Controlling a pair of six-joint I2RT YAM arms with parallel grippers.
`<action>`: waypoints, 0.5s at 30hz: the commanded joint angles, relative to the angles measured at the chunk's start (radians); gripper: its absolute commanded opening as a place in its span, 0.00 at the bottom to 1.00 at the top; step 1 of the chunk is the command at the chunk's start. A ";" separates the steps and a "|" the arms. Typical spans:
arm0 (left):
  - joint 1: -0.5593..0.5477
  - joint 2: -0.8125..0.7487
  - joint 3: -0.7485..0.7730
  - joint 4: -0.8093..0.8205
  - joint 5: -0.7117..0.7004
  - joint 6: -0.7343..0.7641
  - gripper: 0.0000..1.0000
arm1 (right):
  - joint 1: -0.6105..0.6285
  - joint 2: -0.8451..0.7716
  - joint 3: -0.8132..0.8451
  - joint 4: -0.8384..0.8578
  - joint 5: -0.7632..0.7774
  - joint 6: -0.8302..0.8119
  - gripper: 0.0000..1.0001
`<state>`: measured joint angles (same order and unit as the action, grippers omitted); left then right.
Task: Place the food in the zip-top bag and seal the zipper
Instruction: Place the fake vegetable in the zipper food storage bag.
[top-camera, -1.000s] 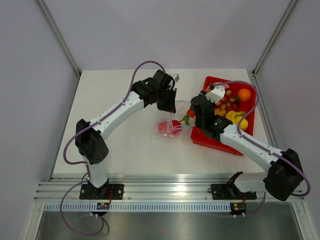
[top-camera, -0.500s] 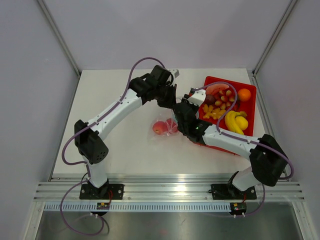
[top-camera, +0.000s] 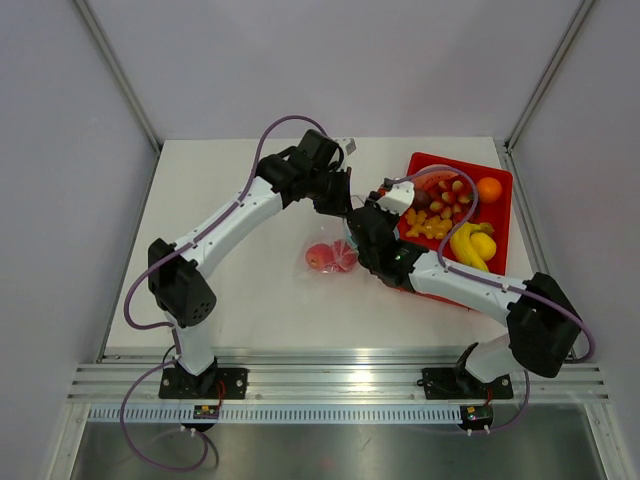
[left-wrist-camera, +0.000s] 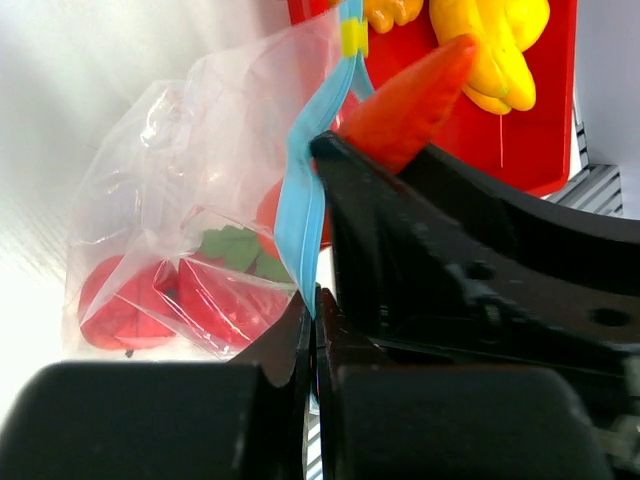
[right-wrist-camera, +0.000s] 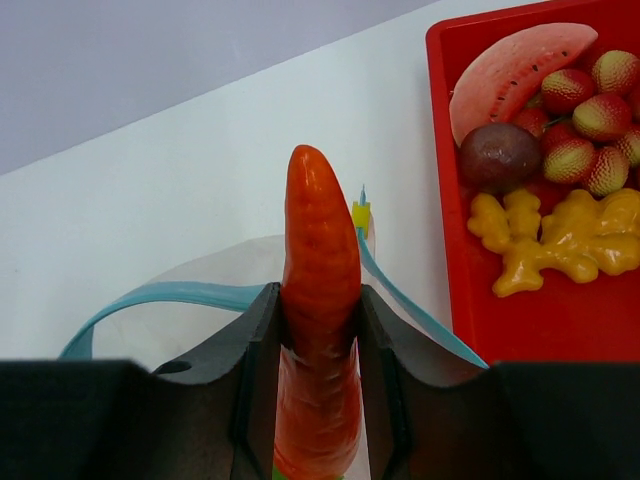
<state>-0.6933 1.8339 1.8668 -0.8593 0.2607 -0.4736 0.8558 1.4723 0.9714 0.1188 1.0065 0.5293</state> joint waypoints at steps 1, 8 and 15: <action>0.005 -0.025 -0.015 0.071 0.070 -0.019 0.00 | 0.012 -0.089 -0.010 -0.048 0.073 0.155 0.01; 0.005 -0.024 -0.008 0.032 -0.005 -0.062 0.00 | 0.011 -0.122 0.047 -0.289 0.213 0.400 0.00; 0.005 -0.013 -0.023 0.052 0.029 -0.103 0.00 | 0.011 0.005 0.280 -0.877 0.305 0.979 0.00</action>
<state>-0.6926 1.8339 1.8427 -0.8482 0.2729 -0.5453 0.8574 1.4208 1.1282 -0.4500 1.1847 1.1584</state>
